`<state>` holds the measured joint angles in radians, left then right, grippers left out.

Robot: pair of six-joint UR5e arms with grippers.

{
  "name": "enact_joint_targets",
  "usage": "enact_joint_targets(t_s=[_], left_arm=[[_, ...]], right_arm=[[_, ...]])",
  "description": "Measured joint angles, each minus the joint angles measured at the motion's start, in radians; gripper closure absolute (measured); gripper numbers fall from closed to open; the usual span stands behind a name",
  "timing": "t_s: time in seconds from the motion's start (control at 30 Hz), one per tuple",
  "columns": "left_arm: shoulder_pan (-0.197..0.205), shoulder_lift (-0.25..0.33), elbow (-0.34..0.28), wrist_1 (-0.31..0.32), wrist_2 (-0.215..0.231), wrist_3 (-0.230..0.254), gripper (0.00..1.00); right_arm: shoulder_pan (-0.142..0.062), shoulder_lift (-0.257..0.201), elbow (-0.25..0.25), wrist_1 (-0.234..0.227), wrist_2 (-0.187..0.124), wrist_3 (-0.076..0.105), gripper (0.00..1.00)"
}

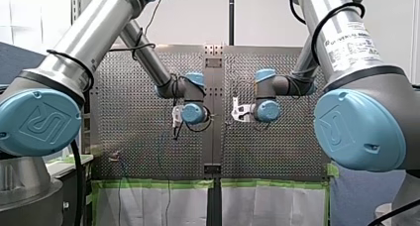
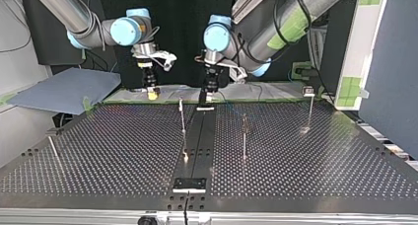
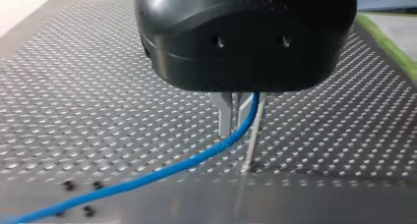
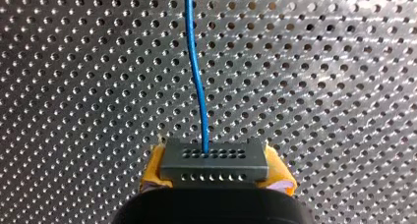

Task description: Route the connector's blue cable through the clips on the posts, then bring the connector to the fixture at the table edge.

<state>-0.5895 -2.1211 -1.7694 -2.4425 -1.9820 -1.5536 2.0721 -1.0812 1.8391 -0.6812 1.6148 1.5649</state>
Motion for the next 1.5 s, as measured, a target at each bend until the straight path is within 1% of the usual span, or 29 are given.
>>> enact_joint_targets(t_s=[0.1, 0.2, 0.53, 0.67, 0.8, 1.03, 1.2, 1.33, 1.5], left_arm=[[-0.005, -0.024, 0.001, 0.009, -0.002, -0.004, 0.97], [-0.01, -0.035, 0.001, 0.014, -0.007, -0.007, 0.97], [-0.02, -0.043, -0.001, 0.019, -0.016, -0.009, 0.97], [-0.023, -0.063, -0.001, 0.024, -0.018, -0.009, 0.97], [-0.025, -0.082, -0.001, 0.037, -0.018, -0.009, 0.97], [-0.016, -0.091, 0.002, 0.051, -0.025, -0.016, 0.97], [-0.014, -0.091, 0.002, 0.057, -0.026, -0.016, 0.97], [-0.014, -0.092, 0.003, 0.061, -0.024, -0.013, 0.97], [-0.016, -0.092, 0.003, 0.068, -0.017, -0.002, 0.97]], right_arm=[[-0.005, 0.006, 0.009, -0.025, -0.001, -0.001, 1.0], [-0.008, 0.022, 0.011, -0.041, -0.002, -0.003, 1.0], [-0.012, 0.099, 0.012, -0.061, -0.006, -0.01, 1.0], [-0.013, 0.12, 0.012, -0.065, -0.008, -0.01, 1.0], [-0.02, 0.125, 0.012, -0.082, -0.019, -0.008, 1.0], [-0.034, 0.126, 0.012, -0.104, -0.03, -0.01, 1.0], [-0.045, 0.127, 0.012, -0.116, -0.045, -0.012, 1.0], [-0.056, 0.127, 0.012, -0.119, -0.055, -0.022, 1.0], [-0.061, 0.128, 0.012, -0.126, -0.086, -0.029, 1.0]])
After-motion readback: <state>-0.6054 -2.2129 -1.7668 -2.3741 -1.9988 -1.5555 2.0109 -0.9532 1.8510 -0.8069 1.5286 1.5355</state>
